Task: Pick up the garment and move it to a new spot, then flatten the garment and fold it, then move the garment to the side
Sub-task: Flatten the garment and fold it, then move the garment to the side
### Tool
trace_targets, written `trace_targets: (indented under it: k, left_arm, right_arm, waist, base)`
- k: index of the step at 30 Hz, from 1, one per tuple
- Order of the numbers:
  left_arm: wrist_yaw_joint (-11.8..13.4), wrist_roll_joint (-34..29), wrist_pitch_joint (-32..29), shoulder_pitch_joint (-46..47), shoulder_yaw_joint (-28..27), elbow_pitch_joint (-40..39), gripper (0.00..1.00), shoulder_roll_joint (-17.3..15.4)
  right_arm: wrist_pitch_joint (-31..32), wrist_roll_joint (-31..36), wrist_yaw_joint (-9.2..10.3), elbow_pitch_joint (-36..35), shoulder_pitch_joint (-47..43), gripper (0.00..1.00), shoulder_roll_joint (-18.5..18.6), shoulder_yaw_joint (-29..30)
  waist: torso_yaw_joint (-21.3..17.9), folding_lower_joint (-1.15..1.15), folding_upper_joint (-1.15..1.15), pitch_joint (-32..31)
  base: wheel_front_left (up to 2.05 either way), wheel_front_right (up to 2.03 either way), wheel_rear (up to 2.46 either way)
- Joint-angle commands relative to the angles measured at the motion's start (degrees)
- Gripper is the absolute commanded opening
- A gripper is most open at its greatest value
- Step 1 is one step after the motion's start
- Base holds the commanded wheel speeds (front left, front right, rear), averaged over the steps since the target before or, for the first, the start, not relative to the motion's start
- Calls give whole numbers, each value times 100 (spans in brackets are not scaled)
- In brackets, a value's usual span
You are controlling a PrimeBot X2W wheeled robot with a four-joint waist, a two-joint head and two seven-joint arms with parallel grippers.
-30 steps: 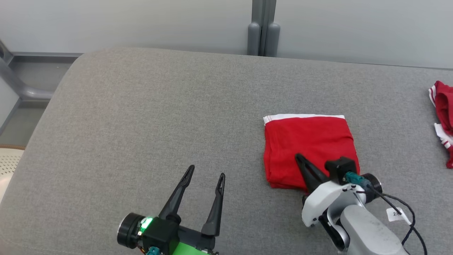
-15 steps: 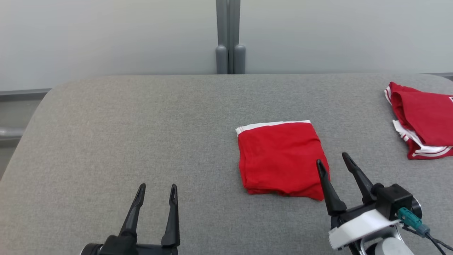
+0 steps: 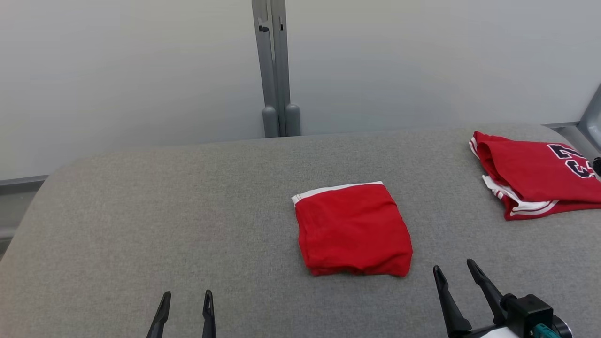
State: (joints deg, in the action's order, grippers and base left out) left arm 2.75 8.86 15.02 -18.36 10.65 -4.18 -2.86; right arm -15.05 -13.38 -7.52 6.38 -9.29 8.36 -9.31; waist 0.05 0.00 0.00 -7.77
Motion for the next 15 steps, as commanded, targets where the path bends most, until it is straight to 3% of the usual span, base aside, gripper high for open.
trace_targets:
  k: [1, 15]
  left_arm:
    - [-26, -66, 17, -84, -32, 19, 100, -9]
    - [-97, 16, 17, -198, -51, 216, 100, -9]
  right_arm:
    - [-14, 20, 8, 12, -75, 100, -30, 42]
    - [-14, 32, 8, 124, -176, 100, -147, 54]
  waist:
    - [-6, 0, 0, -80]
    - [151, 0, 0, -166]
  base:
    - [0, 0, 0]
    - [0, 0, 0]
